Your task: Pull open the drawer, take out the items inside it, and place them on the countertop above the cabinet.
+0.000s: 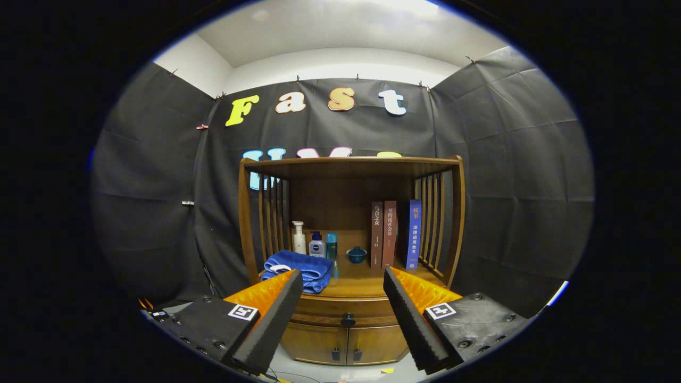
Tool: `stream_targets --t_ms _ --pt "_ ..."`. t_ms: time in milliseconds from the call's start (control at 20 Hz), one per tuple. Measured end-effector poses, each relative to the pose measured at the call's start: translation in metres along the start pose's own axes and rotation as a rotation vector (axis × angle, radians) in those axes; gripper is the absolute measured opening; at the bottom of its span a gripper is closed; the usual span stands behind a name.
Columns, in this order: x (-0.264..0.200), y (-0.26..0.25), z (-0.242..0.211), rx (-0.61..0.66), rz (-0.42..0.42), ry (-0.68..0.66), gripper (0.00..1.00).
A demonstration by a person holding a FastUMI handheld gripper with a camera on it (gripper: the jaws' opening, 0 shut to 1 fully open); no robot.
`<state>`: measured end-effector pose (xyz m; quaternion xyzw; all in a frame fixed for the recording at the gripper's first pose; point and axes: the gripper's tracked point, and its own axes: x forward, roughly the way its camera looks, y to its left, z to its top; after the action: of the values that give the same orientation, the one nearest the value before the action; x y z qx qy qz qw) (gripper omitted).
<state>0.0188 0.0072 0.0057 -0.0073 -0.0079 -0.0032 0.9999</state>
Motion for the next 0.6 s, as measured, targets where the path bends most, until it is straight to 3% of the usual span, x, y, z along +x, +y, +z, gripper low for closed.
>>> stream_targets --t_ms 300,600 --pt "0.044 -0.003 -0.040 0.021 0.013 0.056 0.99" --pt "0.090 -0.006 -0.113 0.029 0.004 0.162 0.99"
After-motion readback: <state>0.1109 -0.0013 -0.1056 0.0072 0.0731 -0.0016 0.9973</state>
